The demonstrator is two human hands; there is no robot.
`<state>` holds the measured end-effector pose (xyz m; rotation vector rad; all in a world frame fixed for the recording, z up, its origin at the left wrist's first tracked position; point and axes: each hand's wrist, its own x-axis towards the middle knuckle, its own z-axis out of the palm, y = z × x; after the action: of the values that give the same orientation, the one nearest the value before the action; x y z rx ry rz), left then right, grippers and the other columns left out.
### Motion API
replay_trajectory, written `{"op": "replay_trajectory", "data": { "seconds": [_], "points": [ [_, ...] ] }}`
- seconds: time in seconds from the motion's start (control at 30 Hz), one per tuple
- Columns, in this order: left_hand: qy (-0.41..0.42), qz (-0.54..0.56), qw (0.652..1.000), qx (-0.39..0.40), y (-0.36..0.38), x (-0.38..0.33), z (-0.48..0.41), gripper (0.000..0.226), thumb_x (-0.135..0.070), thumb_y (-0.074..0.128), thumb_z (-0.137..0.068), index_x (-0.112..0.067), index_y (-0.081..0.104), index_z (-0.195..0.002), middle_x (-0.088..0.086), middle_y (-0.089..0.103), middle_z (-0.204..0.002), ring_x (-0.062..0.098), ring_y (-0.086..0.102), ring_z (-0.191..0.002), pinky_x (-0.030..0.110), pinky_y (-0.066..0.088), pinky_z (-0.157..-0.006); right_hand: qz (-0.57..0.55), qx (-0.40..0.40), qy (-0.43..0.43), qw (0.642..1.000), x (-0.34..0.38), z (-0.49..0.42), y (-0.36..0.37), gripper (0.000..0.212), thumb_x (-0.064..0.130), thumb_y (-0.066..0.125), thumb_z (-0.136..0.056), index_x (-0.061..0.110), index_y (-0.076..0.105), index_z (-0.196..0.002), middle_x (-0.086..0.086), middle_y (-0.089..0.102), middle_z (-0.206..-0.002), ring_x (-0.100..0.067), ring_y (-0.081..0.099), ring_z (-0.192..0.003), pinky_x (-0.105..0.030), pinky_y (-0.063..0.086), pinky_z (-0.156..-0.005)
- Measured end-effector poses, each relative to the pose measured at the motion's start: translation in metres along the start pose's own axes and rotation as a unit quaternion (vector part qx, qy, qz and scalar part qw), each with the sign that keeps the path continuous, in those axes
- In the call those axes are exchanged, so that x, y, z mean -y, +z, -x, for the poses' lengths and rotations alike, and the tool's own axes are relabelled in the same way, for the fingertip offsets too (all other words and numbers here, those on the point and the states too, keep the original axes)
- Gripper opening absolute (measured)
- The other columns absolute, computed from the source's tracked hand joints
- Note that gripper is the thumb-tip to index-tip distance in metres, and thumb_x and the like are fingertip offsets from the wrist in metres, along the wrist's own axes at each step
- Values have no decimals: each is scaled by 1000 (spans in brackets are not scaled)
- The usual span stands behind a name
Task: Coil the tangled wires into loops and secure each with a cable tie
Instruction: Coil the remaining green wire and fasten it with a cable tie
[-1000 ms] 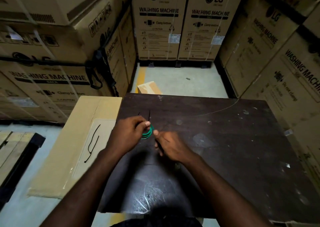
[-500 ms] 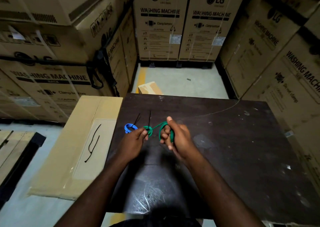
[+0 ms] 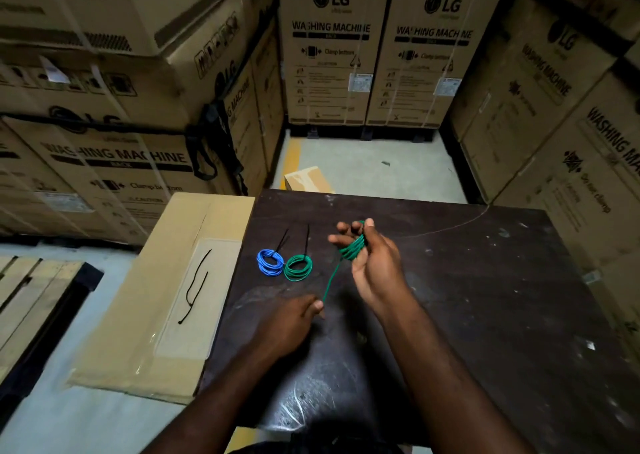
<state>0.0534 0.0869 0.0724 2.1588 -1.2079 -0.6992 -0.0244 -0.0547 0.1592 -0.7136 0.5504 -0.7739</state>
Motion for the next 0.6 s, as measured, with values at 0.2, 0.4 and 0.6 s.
{"op": "replay_trajectory", "data": {
  "seconds": [0.2,0.4,0.6],
  "points": [
    [125,-20,992,-26,-13,-30,22,26,-48,33,-94,-35,54,-99,-8,64,-85,9,60,-80,29,46,-72,214,4,-92,972,-9,-13,-13,32,15,31,-103,7,54,-83,-21,68,-98,-24,71,-85,-31,51,-89],
    [184,-146,968,-89,-45,-53,29,31,-45,34,-95,-28,60,-99,-6,69,-93,12,61,-85,27,40,-67,341,82,1,937,-38,-5,-28,30,14,39,-98,10,64,-84,-10,69,-93,-21,69,-88,-33,49,-89],
    [135,-152,967,-152,-78,-58,15,30,-51,41,-89,-29,62,-85,-7,68,-74,15,64,-71,30,46,-58,289,217,119,925,-39,19,-34,41,40,42,-94,16,72,-80,-5,70,-85,-16,63,-83,-32,47,-85]
  ]
}}
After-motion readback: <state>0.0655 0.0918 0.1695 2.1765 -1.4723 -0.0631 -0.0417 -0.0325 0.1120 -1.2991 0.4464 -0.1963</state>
